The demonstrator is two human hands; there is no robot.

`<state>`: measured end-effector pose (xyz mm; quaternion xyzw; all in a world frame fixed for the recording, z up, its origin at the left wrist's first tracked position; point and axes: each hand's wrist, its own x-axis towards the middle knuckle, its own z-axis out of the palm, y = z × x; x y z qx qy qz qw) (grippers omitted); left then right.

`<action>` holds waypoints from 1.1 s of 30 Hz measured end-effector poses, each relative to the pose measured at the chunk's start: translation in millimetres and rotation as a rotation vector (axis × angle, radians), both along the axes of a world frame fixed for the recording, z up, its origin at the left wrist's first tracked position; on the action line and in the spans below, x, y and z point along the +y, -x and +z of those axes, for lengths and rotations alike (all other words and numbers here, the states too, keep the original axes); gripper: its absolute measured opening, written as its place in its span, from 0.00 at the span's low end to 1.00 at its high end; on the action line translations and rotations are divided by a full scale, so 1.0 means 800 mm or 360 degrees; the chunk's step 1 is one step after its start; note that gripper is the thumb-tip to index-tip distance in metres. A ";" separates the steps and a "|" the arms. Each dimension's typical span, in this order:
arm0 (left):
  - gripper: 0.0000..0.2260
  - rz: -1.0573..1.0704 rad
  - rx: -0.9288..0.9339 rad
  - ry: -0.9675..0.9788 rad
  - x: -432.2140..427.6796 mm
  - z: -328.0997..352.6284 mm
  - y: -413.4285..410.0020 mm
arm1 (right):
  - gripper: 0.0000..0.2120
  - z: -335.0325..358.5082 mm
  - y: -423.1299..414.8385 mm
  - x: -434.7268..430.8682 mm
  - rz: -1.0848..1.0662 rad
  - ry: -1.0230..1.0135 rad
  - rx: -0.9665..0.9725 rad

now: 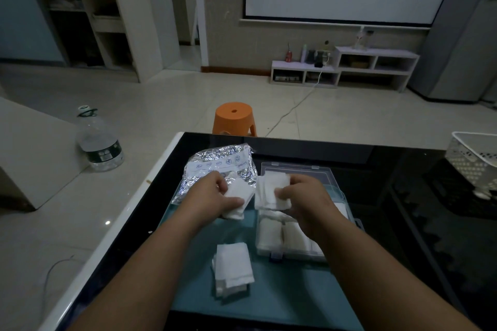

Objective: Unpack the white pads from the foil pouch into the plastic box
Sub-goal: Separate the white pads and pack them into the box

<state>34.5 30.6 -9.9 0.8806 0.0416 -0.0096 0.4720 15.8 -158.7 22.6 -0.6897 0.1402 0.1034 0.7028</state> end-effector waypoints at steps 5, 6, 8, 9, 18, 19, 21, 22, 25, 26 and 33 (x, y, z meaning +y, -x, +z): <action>0.12 -0.0058 0.0084 0.0498 -0.007 0.002 -0.003 | 0.10 -0.002 -0.003 -0.001 -0.0086 -0.0385 0.0138; 0.12 -0.0066 0.0081 0.0542 -0.008 0.003 -0.003 | 0.10 -0.002 -0.003 -0.001 -0.0082 -0.0389 0.0154; 0.12 -0.0071 0.0046 0.0567 -0.009 0.004 -0.003 | 0.09 -0.003 -0.002 0.000 -0.0090 -0.0428 0.0169; 0.13 -0.0070 0.0025 0.0563 -0.010 0.005 -0.002 | 0.09 -0.004 -0.002 0.001 -0.0105 -0.0463 0.0169; 0.13 -0.0161 -0.0008 0.0576 -0.018 0.003 0.001 | 0.12 -0.012 -0.003 0.013 -0.0099 -0.0542 0.0134; 0.13 -0.0181 0.0000 0.0584 -0.018 0.004 0.001 | 0.12 -0.012 -0.003 0.012 -0.0079 -0.0526 0.0148; 0.15 -0.0238 0.0031 0.0587 -0.017 0.007 0.004 | 0.11 -0.010 -0.002 0.010 -0.0036 -0.0473 0.0172; 0.16 -0.0268 0.0048 0.0585 -0.017 0.007 0.004 | 0.10 -0.008 -0.001 0.009 -0.0023 -0.0444 0.0183; 0.18 -0.0320 0.0077 0.0556 -0.017 0.008 0.005 | 0.11 -0.008 0.001 0.006 0.0054 -0.0331 0.0214; 0.18 -0.0322 0.0069 0.0536 -0.017 0.009 0.005 | 0.13 -0.007 0.000 0.005 0.0091 -0.0299 0.0219; 0.15 -0.0186 -0.0011 0.0430 -0.014 0.010 0.002 | 0.10 -0.003 0.000 0.001 0.0019 -0.0137 0.0131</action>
